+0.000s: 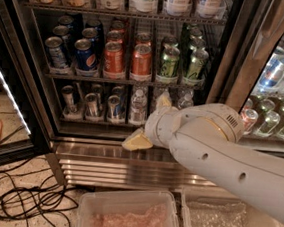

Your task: Pick pepsi can from middle shelf of fridge

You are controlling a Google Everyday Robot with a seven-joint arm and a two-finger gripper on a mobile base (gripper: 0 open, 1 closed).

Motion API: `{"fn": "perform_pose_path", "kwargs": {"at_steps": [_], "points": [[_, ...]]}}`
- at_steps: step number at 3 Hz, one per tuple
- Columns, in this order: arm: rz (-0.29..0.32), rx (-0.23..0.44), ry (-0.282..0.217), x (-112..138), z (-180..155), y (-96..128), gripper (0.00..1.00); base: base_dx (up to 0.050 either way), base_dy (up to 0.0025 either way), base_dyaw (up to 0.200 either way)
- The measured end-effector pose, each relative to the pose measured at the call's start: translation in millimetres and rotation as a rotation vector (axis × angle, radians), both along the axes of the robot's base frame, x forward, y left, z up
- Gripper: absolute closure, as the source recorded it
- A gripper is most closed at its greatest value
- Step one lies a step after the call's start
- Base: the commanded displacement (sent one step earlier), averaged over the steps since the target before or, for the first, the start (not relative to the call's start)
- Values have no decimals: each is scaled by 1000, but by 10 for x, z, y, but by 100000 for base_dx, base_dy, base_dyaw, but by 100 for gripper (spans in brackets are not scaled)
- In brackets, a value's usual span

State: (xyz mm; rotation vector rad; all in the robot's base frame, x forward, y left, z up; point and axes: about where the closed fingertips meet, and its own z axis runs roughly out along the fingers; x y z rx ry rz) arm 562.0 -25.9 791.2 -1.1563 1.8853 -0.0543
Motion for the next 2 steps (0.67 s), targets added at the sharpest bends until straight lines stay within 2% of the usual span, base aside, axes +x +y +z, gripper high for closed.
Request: {"fn": "perform_pose_path", "kwargs": {"at_steps": [1, 2], "points": [[-18, 76, -53, 149, 224, 124, 0, 0, 0, 0], [0, 128, -3, 179, 126, 486, 0, 0, 0, 0]]}}
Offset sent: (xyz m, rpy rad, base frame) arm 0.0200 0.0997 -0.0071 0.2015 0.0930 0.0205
